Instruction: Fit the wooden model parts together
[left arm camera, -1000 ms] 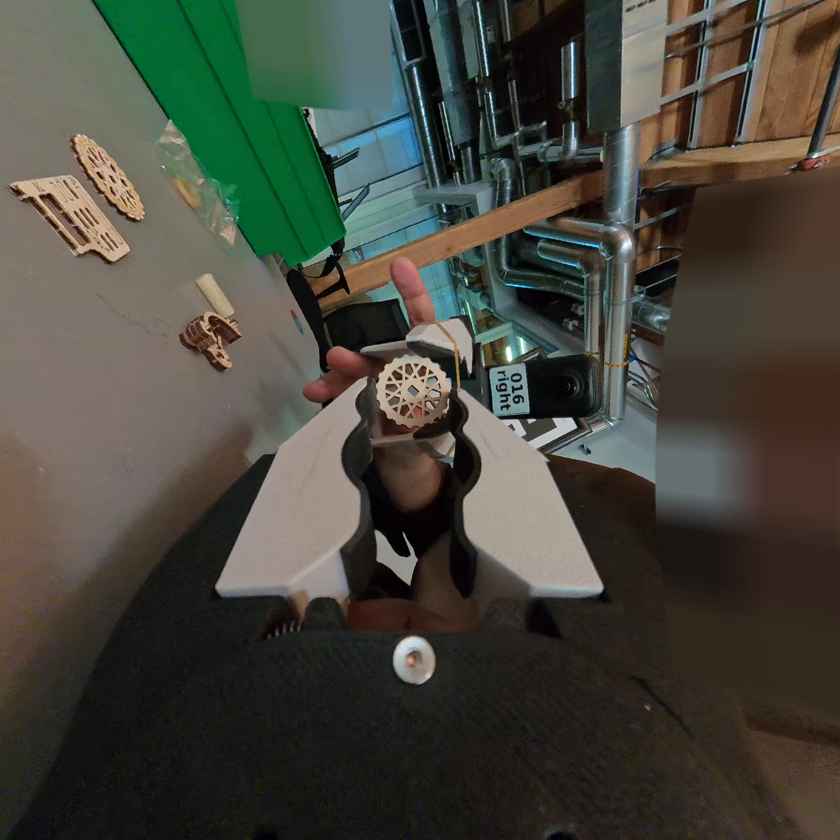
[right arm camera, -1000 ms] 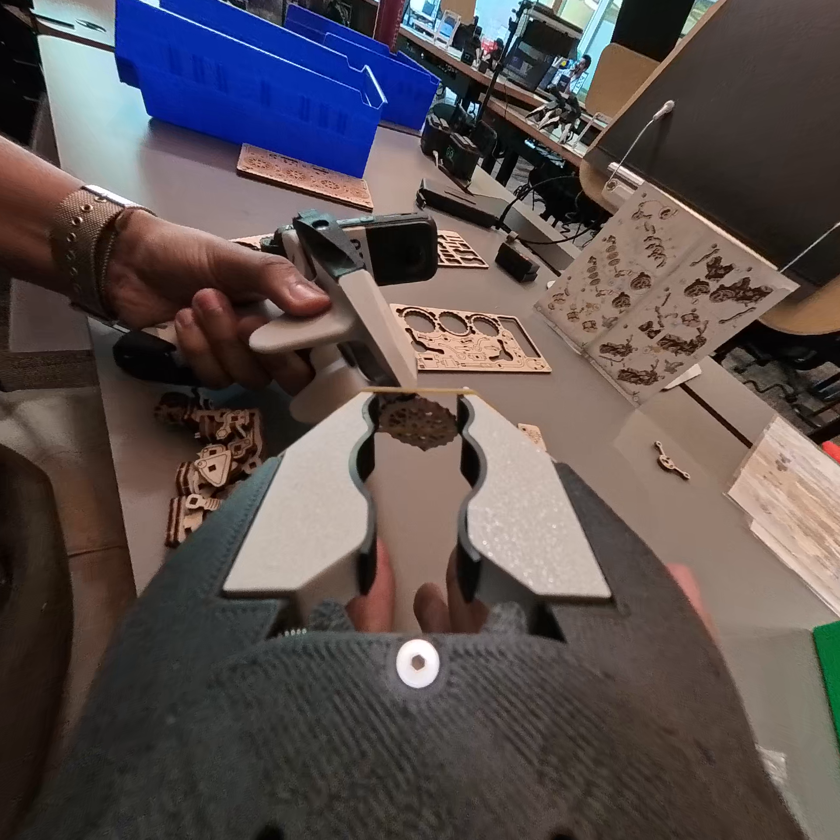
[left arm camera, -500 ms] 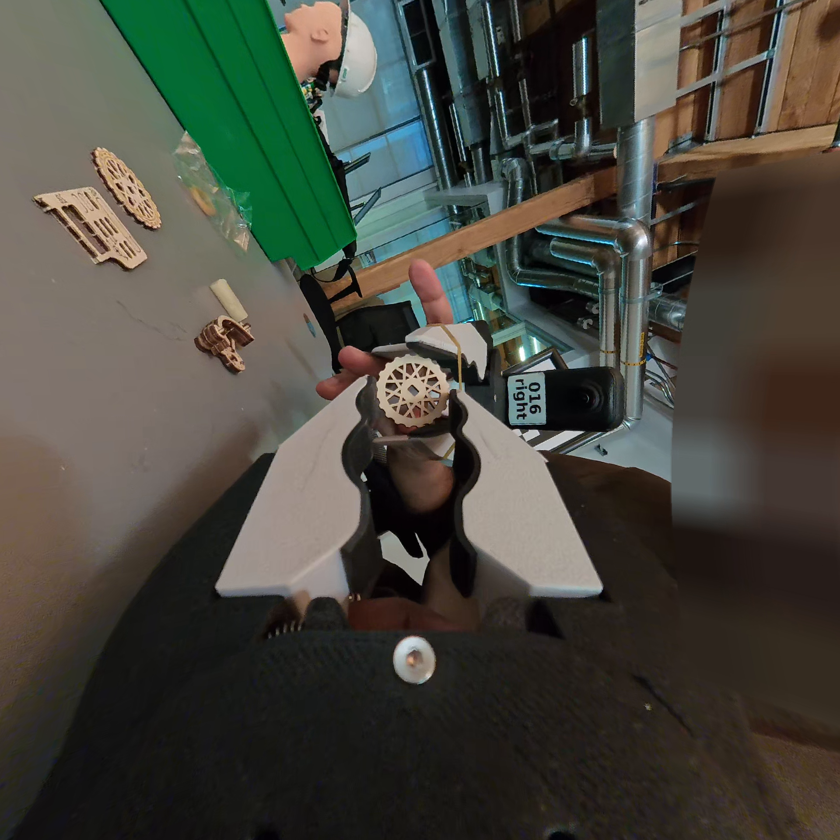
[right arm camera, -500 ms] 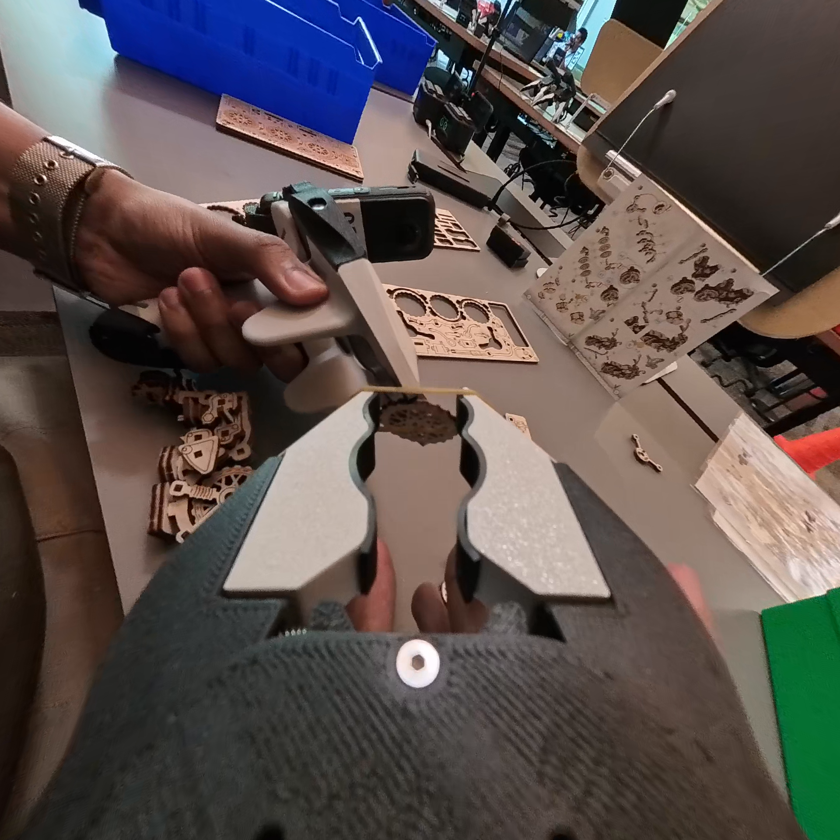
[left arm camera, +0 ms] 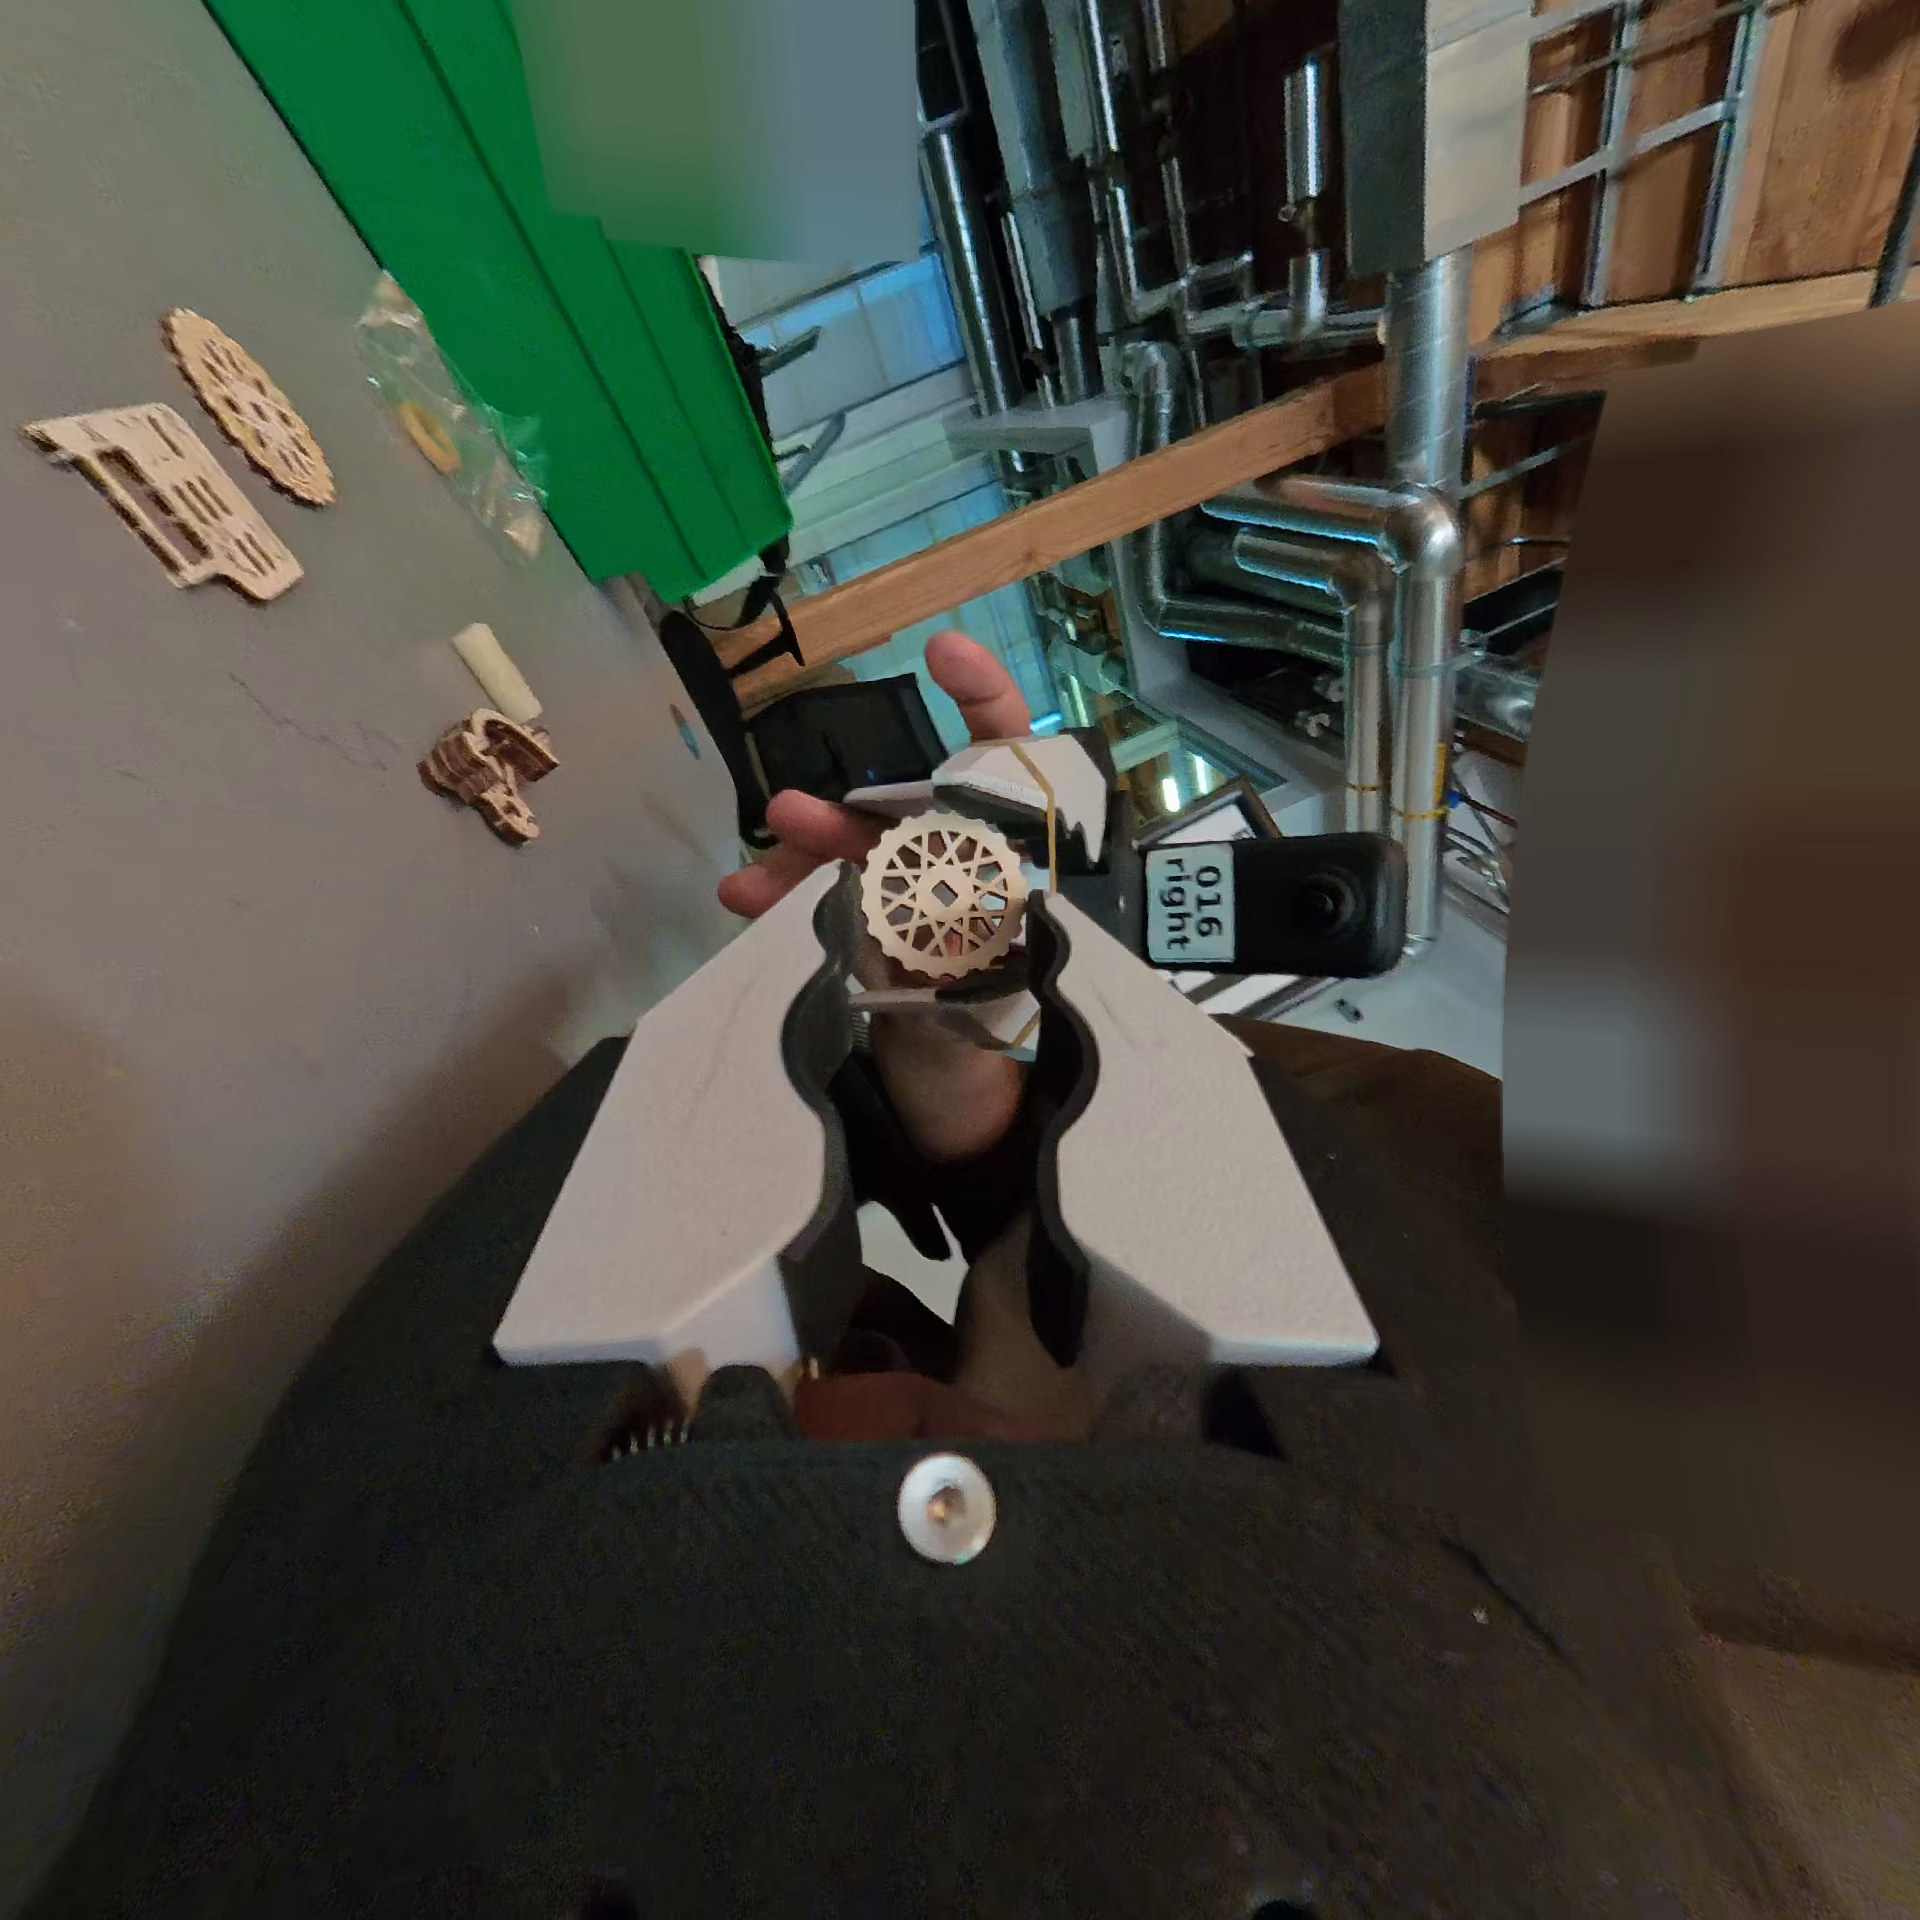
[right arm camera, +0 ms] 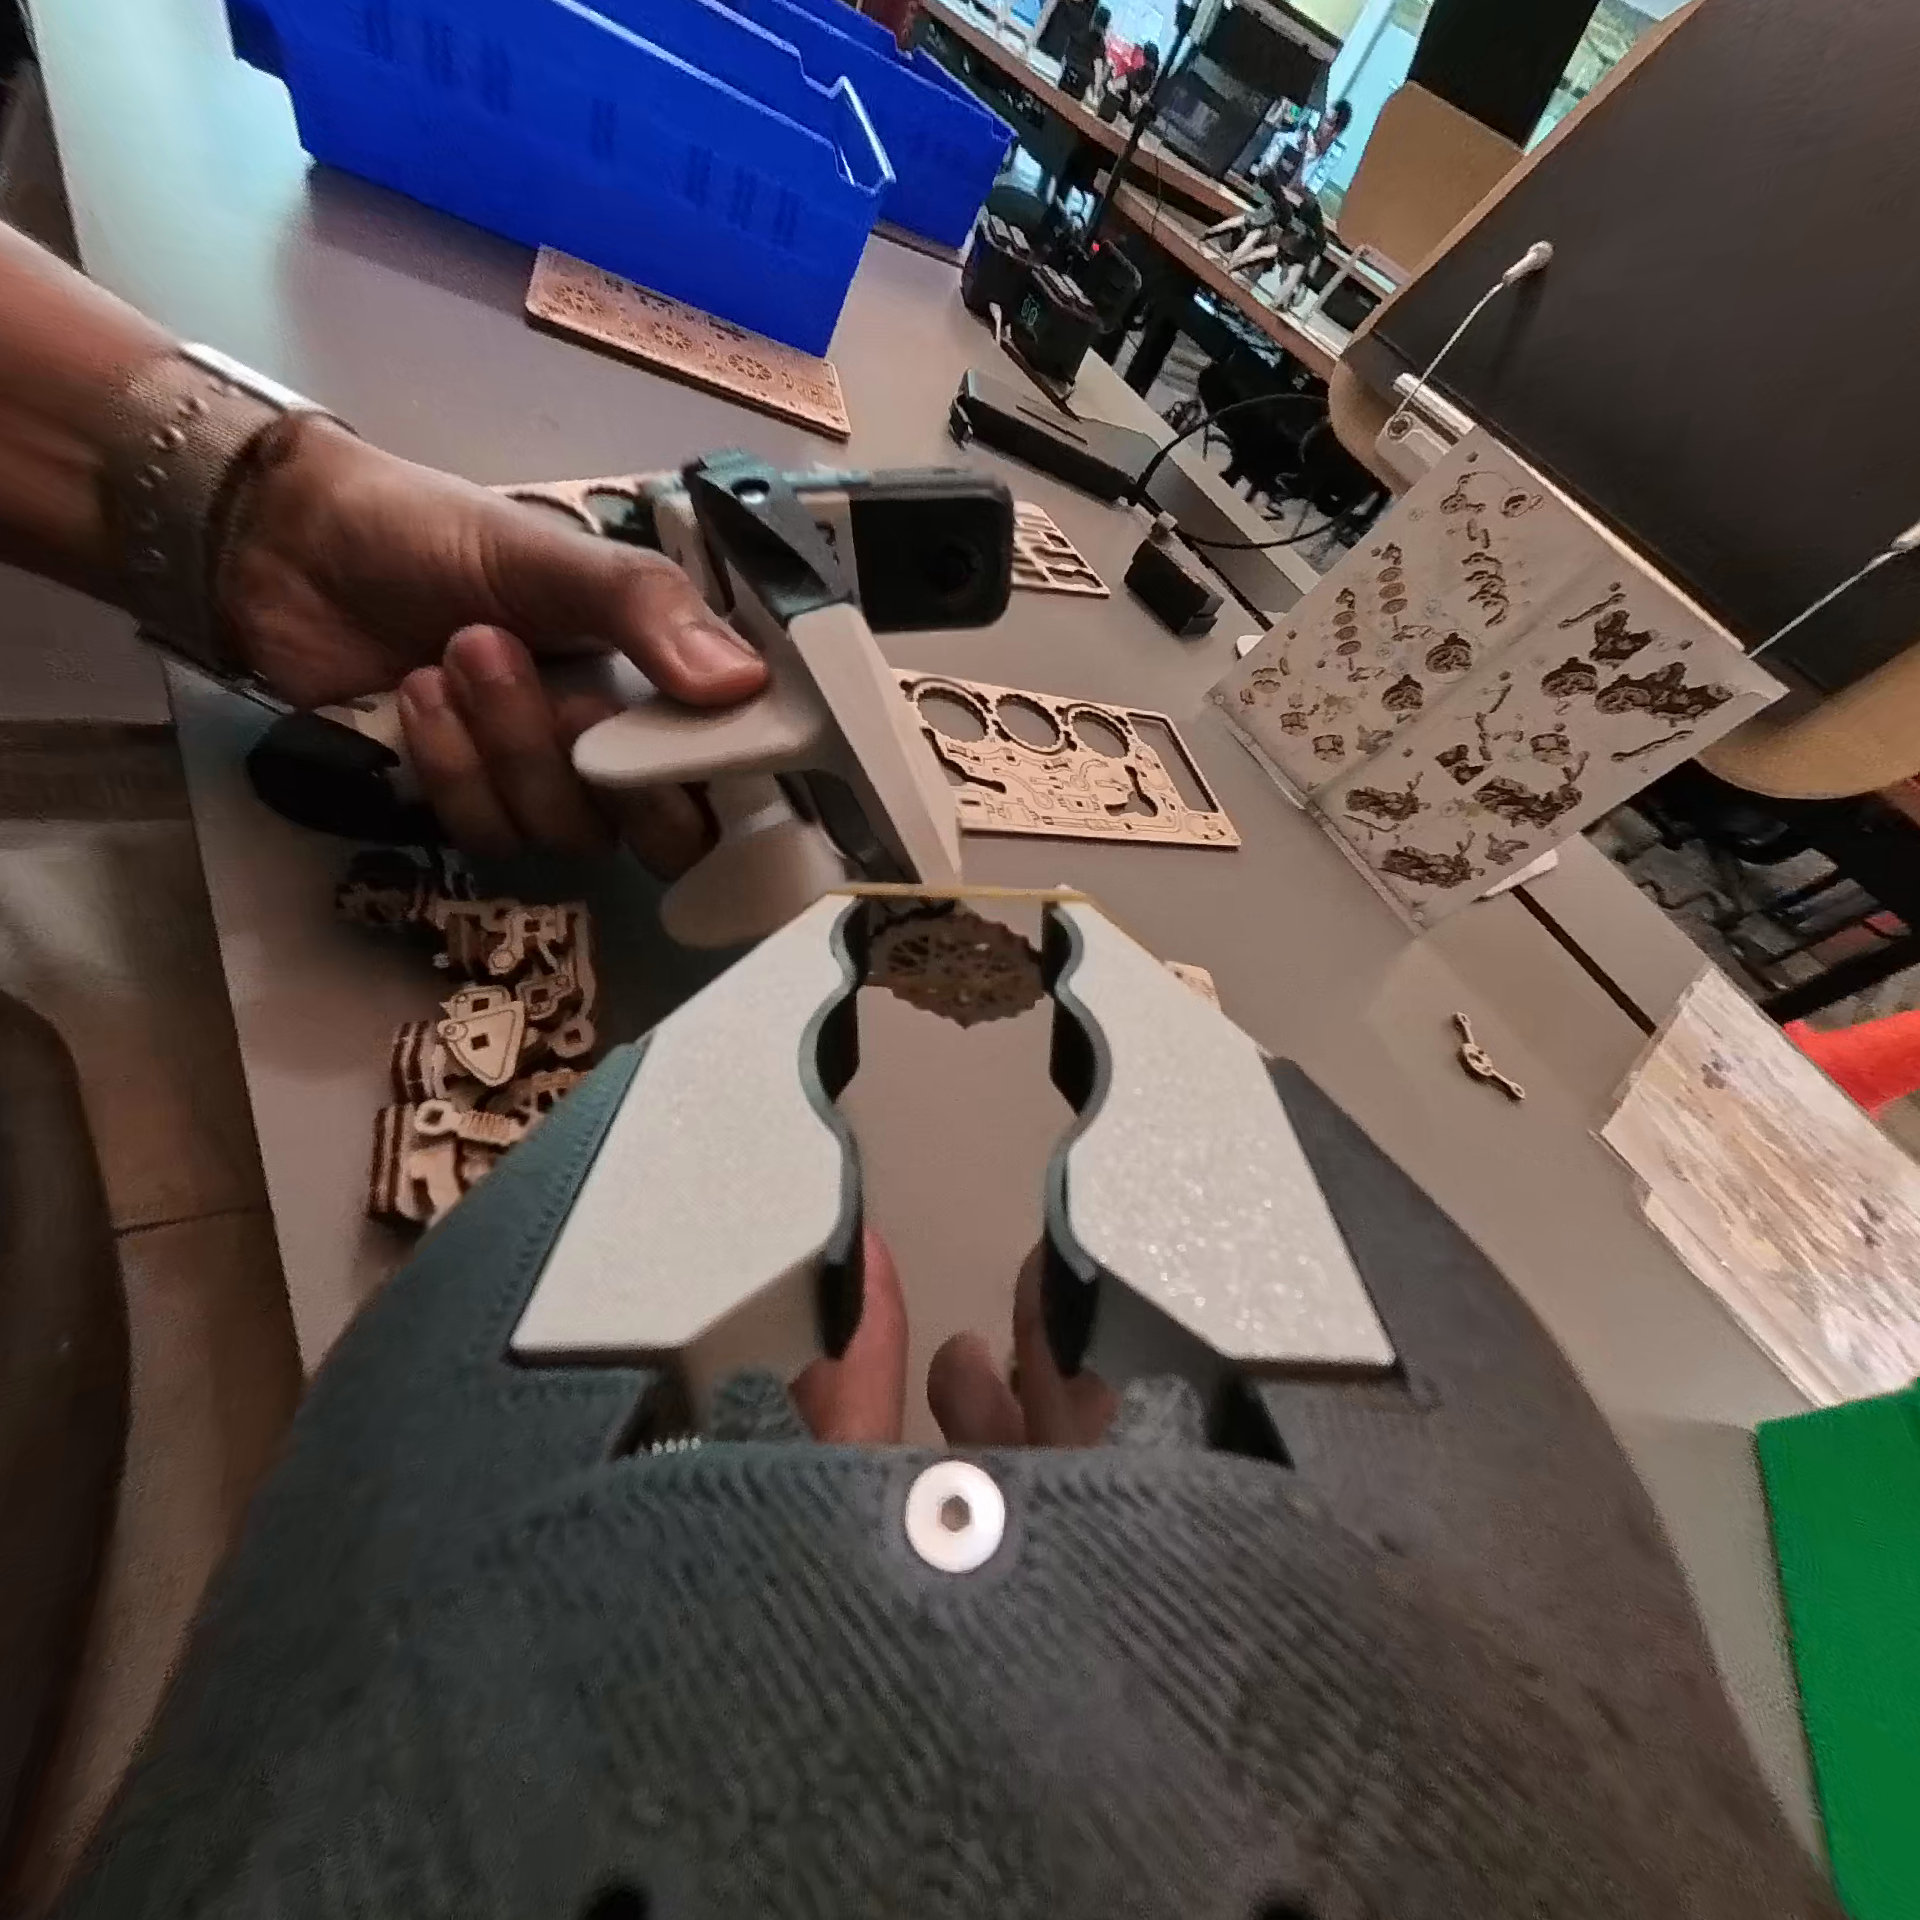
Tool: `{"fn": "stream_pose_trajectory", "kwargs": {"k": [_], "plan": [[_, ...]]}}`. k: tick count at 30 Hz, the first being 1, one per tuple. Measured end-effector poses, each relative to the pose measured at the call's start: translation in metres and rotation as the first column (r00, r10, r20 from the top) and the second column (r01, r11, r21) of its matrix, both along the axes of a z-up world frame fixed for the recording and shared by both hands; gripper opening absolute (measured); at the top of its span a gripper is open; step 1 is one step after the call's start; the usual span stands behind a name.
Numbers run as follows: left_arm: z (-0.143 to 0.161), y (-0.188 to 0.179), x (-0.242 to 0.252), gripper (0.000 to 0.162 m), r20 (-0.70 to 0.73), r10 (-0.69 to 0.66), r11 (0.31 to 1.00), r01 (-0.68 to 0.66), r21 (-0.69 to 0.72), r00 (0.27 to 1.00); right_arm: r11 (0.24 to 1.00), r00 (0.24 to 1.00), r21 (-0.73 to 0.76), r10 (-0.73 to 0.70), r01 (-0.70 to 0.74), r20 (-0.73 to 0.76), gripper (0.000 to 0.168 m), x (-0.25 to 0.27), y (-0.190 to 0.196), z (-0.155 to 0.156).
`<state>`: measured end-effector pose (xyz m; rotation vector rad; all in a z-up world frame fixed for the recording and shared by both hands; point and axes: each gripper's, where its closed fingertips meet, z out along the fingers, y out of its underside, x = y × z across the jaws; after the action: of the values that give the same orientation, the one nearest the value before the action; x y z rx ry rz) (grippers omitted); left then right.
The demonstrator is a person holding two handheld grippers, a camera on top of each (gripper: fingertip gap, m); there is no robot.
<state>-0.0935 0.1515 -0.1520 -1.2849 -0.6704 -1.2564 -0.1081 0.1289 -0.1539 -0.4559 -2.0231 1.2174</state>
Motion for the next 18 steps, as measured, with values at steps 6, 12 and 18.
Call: {"fn": "stream_pose_trajectory", "kwargs": {"k": [6,12,18], "plan": [[0.004,-0.002,0.003,0.028,0.070,-0.055,0.998,0.052,0.048,0.996,0.996,0.999,-0.079,0.038,-0.035,0.036,0.031,0.004,-0.002,0.005],[0.007,-0.005,-0.002,0.029,0.144,-0.062,0.996,0.051,0.079,0.988,0.994,0.999,-0.099,0.047,-0.044,0.025,0.036,0.006,-0.003,0.012],[0.003,-0.003,-0.002,0.029,0.140,-0.048,0.998,0.041,0.050,0.989,0.999,0.998,-0.047,0.029,-0.026,0.053,0.041,0.003,-0.001,0.002]]}}
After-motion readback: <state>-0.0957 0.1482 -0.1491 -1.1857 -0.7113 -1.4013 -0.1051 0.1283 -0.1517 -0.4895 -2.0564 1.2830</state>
